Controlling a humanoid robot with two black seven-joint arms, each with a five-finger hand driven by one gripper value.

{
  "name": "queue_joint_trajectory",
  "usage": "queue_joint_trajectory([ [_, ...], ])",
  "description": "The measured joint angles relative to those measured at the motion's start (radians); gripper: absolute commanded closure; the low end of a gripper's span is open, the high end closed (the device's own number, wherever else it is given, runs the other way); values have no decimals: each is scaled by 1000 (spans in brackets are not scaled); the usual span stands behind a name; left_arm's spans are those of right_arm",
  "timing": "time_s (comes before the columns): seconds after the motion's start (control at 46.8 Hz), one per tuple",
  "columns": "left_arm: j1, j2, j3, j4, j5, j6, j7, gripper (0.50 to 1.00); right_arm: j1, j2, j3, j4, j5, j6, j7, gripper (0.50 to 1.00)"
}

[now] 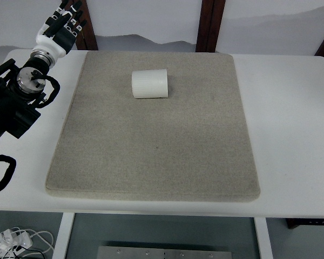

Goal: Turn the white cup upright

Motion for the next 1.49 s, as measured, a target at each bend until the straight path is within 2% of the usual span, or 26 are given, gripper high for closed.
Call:
queue_joint_trajectory([
  [0.47,1,1,-1,0,-1,0,1,504,0,0,0,0,0,0,0,548],
  [0.662,61,2,14,-4,7,-94,2,506,0,0,0,0,0,0,0,548],
  [0.811,50,11,20,0,33,-98,2,504,0,0,1,0,0,0,0,548],
  [1.217,-44,48,37,-37,475,-144,-10,506,0,0,1,0,0,0,0,548],
  [1.494,-88,55,39,-84,934,-160,-137,523,0,0,0,0,0,0,0,548],
])
